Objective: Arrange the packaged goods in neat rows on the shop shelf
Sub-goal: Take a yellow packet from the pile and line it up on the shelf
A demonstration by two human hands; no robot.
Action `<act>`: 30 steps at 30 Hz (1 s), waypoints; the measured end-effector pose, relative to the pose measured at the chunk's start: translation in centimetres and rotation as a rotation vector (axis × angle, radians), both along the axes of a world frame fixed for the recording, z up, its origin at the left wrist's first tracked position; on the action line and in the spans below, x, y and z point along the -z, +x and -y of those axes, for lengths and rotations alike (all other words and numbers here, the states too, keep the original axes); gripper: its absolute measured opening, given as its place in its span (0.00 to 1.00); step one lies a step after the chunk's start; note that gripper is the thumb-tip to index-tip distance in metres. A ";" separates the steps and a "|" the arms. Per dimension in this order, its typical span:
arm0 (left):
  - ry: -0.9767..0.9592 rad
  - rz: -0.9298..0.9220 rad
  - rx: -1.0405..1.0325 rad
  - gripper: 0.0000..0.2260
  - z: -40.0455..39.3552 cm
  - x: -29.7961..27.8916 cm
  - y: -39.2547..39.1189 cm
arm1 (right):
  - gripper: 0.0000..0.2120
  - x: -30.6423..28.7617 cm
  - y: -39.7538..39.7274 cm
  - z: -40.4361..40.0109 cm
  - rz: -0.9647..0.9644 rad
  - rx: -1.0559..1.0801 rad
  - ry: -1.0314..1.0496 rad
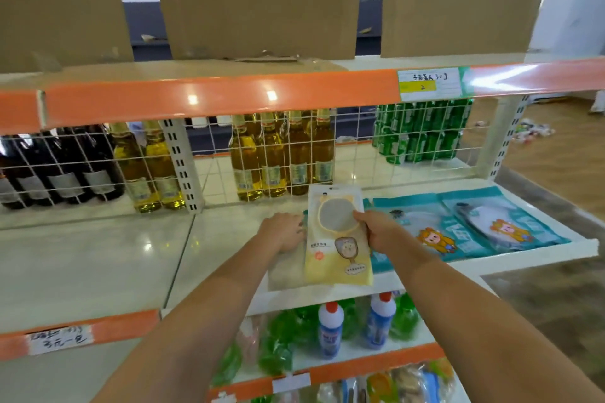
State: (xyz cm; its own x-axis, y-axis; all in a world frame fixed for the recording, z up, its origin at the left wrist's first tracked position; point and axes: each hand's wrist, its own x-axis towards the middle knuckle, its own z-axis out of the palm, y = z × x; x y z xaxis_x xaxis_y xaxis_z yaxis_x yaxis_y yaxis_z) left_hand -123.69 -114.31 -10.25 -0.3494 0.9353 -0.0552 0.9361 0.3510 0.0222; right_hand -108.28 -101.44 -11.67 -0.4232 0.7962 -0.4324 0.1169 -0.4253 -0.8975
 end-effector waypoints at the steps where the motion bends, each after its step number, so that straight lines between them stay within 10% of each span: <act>1: -0.003 0.004 -0.018 0.17 0.3 0.2 -0.5 | 0.17 0.2 -0.7 0.0 -0.003 -0.009 -0.002; 14: 0.169 0.353 -0.350 0.20 2.3 -0.5 -3.9 | 0.16 -0.1 -7.0 1.3 0.034 -0.192 -0.003; 23: 0.469 1.101 -0.746 0.15 0.2 -0.3 -2.6 | 0.12 0.6 -7.2 0.7 -0.012 -0.285 0.010; 30: 0.548 1.185 -0.802 0.14 -0.7 -0.6 -2.8 | 0.06 -0.8 -6.1 -1.6 0.099 -0.288 0.072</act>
State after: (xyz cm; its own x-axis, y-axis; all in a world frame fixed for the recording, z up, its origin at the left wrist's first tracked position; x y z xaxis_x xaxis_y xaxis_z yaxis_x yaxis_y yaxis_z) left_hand -126.49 -113.63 -9.66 -0.7616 0.5255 -0.3793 -0.1391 0.4390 0.8877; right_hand -114.42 -99.88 -10.86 -0.5941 0.6798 -0.4300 0.3117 -0.2982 -0.9022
